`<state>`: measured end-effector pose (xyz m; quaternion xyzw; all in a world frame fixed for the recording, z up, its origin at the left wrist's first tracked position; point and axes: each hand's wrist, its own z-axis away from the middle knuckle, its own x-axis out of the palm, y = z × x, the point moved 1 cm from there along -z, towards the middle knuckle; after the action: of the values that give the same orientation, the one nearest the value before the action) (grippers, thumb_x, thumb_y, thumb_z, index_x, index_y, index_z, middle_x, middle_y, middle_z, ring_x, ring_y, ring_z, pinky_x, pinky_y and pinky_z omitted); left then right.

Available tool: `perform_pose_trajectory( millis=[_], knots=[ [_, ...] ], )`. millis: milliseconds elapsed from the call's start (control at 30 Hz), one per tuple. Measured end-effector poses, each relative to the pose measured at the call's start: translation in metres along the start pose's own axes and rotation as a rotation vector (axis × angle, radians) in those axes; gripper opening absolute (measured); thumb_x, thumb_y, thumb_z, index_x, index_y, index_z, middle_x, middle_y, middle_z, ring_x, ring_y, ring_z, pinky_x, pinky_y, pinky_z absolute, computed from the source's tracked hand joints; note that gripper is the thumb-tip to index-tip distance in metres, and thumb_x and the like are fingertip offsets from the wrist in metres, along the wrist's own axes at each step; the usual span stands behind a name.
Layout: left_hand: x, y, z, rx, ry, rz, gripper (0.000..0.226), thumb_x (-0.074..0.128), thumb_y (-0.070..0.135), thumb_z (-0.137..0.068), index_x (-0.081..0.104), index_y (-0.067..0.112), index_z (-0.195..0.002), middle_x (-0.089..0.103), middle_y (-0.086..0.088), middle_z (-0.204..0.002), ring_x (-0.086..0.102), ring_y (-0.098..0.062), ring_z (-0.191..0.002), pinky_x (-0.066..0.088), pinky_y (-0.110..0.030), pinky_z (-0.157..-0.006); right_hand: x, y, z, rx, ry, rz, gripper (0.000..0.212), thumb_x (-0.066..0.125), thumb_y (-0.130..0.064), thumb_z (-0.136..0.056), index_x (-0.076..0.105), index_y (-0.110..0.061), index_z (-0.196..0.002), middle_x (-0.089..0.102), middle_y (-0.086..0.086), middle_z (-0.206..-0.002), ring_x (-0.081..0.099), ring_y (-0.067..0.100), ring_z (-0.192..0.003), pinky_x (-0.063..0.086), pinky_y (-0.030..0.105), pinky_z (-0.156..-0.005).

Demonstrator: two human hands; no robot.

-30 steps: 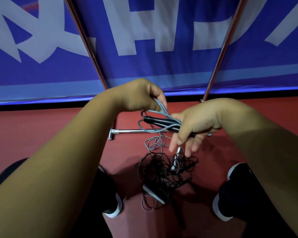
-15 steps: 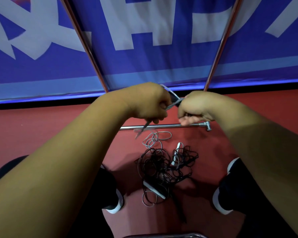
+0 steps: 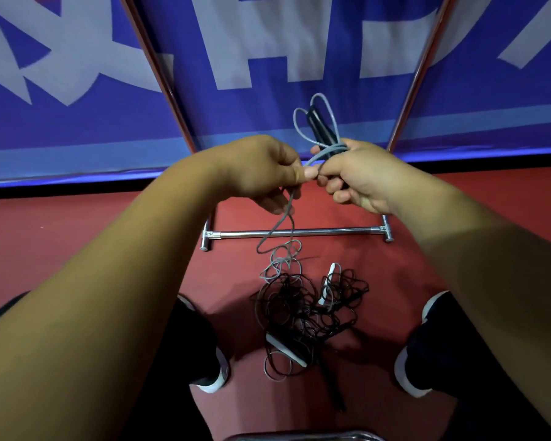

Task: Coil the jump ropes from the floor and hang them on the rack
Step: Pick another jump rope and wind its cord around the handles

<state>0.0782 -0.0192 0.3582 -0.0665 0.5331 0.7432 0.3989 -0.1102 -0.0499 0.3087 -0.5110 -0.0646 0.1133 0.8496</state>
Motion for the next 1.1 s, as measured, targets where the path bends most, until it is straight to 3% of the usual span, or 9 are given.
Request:
perform_pose_trajectory(
  millis=[167,267,400,533,633,800,833,967,1100],
  knots=[
    [0.000,0.005,-0.003,0.014,0.155,-0.142,0.058,0.057,0.072,-0.093,0.077,0.019,-0.083,0.078,0.008,-0.082,0.066,-0.008,-0.079,0.050,-0.028,-0.084,-0.002,-0.003,0.005,-0.065,0.129,0.443,0.015,0.054,-0.007,-0.100,0.059,-0.017,-0.110,0.064,0.008,-0.081,0.063,0.019,-0.052,0.061,0.037,-0.050],
    [0.018,0.004,-0.015,-0.066,0.217,0.225,0.067,0.059,0.080,-0.087,0.073,0.014,-0.089,0.080,-0.008,-0.083,0.066,-0.013,-0.065,0.047,-0.036,-0.078,0.001,-0.004,0.008,-0.195,0.240,0.731,0.017,0.053,-0.011,-0.096,0.057,-0.015,-0.112,0.070,0.010,-0.090,0.067,0.029,-0.057,0.059,0.041,-0.049],
    [0.035,-0.005,-0.030,-0.168,0.175,0.590,0.084,0.062,0.075,-0.087,0.072,-0.004,-0.116,0.069,-0.016,-0.086,0.078,-0.035,-0.084,0.059,-0.035,-0.074,0.006,-0.004,0.010,-0.296,0.262,0.947,0.017,0.058,-0.015,-0.096,0.057,-0.013,-0.114,0.065,0.005,-0.098,0.057,0.027,-0.071,0.035,0.035,-0.057],
    [0.037,-0.001,-0.037,-0.092,0.235,0.765,0.038,0.056,0.034,-0.104,0.069,0.001,-0.114,0.067,-0.012,-0.073,0.068,-0.028,-0.061,0.059,-0.035,-0.074,0.008,-0.001,0.007,-0.178,0.231,0.660,0.010,0.061,-0.020,-0.090,0.063,-0.014,-0.098,0.068,0.009,-0.072,0.058,0.024,-0.049,0.048,0.030,-0.047],
    [0.033,-0.003,-0.040,-0.010,0.273,0.736,0.025,0.055,0.019,-0.101,0.069,0.000,-0.111,0.062,-0.007,-0.068,0.054,-0.018,-0.053,0.053,-0.030,-0.063,0.005,-0.004,0.011,-0.100,0.005,0.269,0.016,0.058,-0.006,-0.092,0.062,-0.019,-0.085,0.053,0.009,-0.071,0.035,0.013,-0.044,0.026,0.020,-0.042],
    [0.033,-0.007,-0.039,0.049,0.341,0.691,0.019,0.058,0.017,-0.104,0.067,0.003,-0.111,0.059,-0.004,-0.063,0.049,-0.015,-0.049,0.047,-0.025,-0.053,0.002,-0.008,0.021,-0.045,-0.270,0.076,0.012,0.057,-0.004,-0.099,0.064,-0.012,-0.096,0.057,-0.004,-0.068,0.024,0.006,-0.048,0.014,0.017,-0.040],
    [0.032,-0.008,-0.039,0.054,0.355,0.676,0.022,0.059,0.019,-0.103,0.066,0.000,-0.112,0.059,-0.004,-0.063,0.048,-0.015,-0.049,0.046,-0.025,-0.052,0.001,-0.009,0.022,-0.029,-0.295,0.050,0.005,0.060,-0.012,-0.101,0.065,-0.010,-0.101,0.052,-0.005,-0.066,0.024,0.005,-0.048,0.014,0.017,-0.039],
    [0.032,-0.003,-0.035,0.130,0.411,0.619,0.028,0.062,0.022,-0.104,0.061,-0.005,-0.113,0.061,-0.005,-0.066,0.046,-0.015,-0.046,0.041,-0.025,-0.049,0.000,-0.011,0.020,0.040,-0.291,-0.084,0.051,0.061,-0.063,-0.096,0.059,-0.012,-0.101,0.039,-0.004,-0.067,0.017,0.005,-0.046,0.013,0.017,-0.036],
    [0.034,0.000,-0.034,0.151,0.488,0.587,0.026,0.064,0.027,-0.104,0.062,0.000,-0.104,0.063,-0.008,-0.070,0.049,-0.016,-0.044,0.041,-0.025,-0.048,0.005,-0.011,0.018,0.049,-0.195,-0.181,0.031,0.053,-0.047,-0.097,0.055,-0.016,-0.094,0.039,0.000,-0.070,0.016,0.008,-0.048,0.012,0.018,-0.037]
  ],
)
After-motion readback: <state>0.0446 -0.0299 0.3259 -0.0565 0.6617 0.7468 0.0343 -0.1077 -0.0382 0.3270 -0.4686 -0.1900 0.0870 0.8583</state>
